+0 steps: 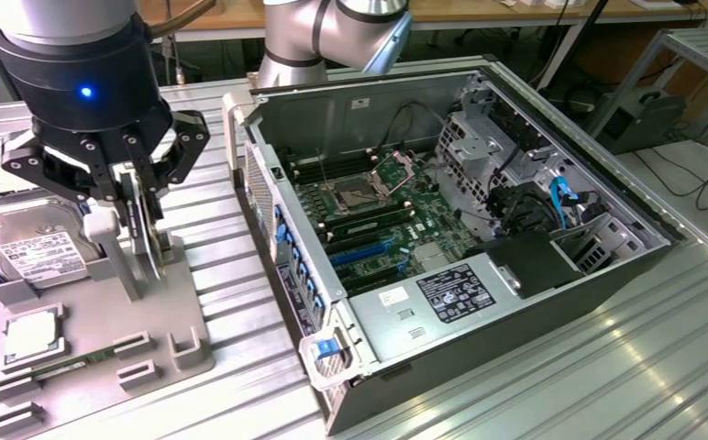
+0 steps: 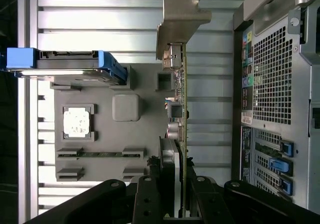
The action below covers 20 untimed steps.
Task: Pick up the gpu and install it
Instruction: 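Pick up the gpu and move the gpu toward the slot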
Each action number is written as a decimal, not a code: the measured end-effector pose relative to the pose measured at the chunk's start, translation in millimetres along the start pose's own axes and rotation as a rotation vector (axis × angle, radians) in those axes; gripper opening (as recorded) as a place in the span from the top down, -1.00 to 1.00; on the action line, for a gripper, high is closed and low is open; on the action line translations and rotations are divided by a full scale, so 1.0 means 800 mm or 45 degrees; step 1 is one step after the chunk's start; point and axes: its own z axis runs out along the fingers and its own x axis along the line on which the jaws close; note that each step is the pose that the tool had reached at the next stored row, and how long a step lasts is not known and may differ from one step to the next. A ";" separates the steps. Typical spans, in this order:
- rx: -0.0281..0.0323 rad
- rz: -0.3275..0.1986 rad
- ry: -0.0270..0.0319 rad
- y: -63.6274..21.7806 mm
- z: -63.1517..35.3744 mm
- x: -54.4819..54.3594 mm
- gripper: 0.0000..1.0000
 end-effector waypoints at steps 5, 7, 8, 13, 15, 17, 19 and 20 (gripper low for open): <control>0.0000 0.000 0.0000 0.000 -0.004 0.000 0.44; 0.0000 0.000 0.0000 0.000 -0.005 0.000 0.44; 0.0000 0.000 0.0000 0.000 -0.006 0.000 0.44; 0.0000 0.000 0.0000 0.001 -0.009 0.000 0.44; 0.0000 0.000 0.0000 0.001 -0.011 0.000 0.44; 0.0000 0.000 0.0001 0.001 -0.012 0.000 0.44; 0.0000 0.000 0.0000 0.001 -0.014 0.000 0.44; 0.0001 0.000 0.0001 0.001 -0.015 0.000 0.44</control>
